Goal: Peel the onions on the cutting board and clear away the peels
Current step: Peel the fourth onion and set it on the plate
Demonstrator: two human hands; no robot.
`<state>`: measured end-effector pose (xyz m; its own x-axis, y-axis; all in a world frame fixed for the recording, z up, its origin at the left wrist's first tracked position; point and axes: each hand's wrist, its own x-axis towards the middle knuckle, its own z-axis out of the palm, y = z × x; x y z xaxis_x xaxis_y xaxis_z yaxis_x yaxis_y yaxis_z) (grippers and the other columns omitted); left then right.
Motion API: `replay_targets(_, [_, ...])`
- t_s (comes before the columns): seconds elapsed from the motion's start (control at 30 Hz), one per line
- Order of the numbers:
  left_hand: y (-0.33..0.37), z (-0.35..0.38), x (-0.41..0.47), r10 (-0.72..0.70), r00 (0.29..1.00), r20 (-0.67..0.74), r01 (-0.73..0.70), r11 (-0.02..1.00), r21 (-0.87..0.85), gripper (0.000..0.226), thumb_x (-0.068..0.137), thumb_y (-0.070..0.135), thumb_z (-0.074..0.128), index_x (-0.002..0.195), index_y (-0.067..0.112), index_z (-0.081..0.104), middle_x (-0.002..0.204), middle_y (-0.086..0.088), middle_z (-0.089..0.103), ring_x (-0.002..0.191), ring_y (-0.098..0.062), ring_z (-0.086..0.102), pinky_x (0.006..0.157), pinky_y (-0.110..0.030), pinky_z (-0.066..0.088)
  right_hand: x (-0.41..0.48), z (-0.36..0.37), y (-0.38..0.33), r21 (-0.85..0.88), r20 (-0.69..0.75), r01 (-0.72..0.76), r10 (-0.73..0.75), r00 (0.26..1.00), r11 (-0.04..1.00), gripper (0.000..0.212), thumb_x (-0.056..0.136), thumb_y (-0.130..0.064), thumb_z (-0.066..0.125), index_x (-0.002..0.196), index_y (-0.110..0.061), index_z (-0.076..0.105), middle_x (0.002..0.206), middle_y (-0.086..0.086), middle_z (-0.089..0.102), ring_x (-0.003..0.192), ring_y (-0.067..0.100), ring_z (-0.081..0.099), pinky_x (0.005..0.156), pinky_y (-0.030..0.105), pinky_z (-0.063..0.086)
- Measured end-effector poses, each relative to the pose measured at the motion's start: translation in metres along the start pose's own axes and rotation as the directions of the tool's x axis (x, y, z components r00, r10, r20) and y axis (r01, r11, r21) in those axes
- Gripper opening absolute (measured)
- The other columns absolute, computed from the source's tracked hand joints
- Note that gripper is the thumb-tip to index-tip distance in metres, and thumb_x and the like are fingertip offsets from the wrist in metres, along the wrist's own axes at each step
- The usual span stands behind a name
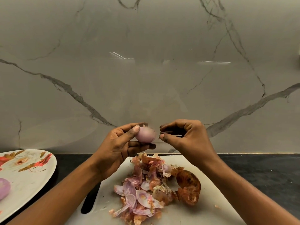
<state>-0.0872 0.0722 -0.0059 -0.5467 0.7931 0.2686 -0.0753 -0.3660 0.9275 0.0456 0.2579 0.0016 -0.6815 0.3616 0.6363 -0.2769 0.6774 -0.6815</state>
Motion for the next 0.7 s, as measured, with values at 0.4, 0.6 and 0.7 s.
replay_targets(0.4, [-0.0014, 0.0014, 0.0004, 0.002, 1.000, -0.030, -0.002, 1.000, 0.019, 0.040, 0.097, 0.023, 0.058, 0.131, 0.005, 0.065, 0.122, -0.024, 0.074, 0.105, -0.050, 0.074, 0.086, -0.037, 0.065, -0.0025, 0.0035, -0.0004, -0.067, 0.081, 0.131, -0.126, 0.989, 0.989, 0.018, 0.094, -0.019, 0.078, 0.112, -0.019, 0.082, 0.112, -0.012, 0.077, 0.107, -0.001, 0.070, 0.087, 0.021, 0.061])
replay_targets(0.6, [0.0050, -0.0029, 0.0008, 0.022, 0.998, -0.060, -0.029, 0.993, -0.115, 0.041, 0.096, 0.024, 0.056, 0.129, 0.001, 0.067, 0.125, -0.028, 0.071, 0.104, -0.048, 0.075, 0.077, -0.029, 0.066, -0.0005, 0.0007, 0.0007, -0.143, 0.079, 0.055, -0.044, 0.996, 0.988, 0.013, 0.093, -0.019, 0.080, 0.105, -0.020, 0.083, 0.107, -0.013, 0.077, 0.100, -0.002, 0.071, 0.085, 0.017, 0.061])
replay_targets(0.7, [0.0053, -0.0023, 0.0001, 0.008, 0.998, -0.056, -0.016, 0.988, -0.156, 0.039, 0.096, 0.025, 0.057, 0.125, 0.001, 0.069, 0.127, -0.029, 0.070, 0.101, -0.047, 0.075, 0.074, -0.030, 0.067, -0.0006, 0.0000, 0.0014, -0.149, 0.100, 0.006, 0.009, 0.995, 0.989, 0.012, 0.089, -0.013, 0.084, 0.100, -0.020, 0.083, 0.102, -0.013, 0.077, 0.093, 0.000, 0.073, 0.083, 0.018, 0.062])
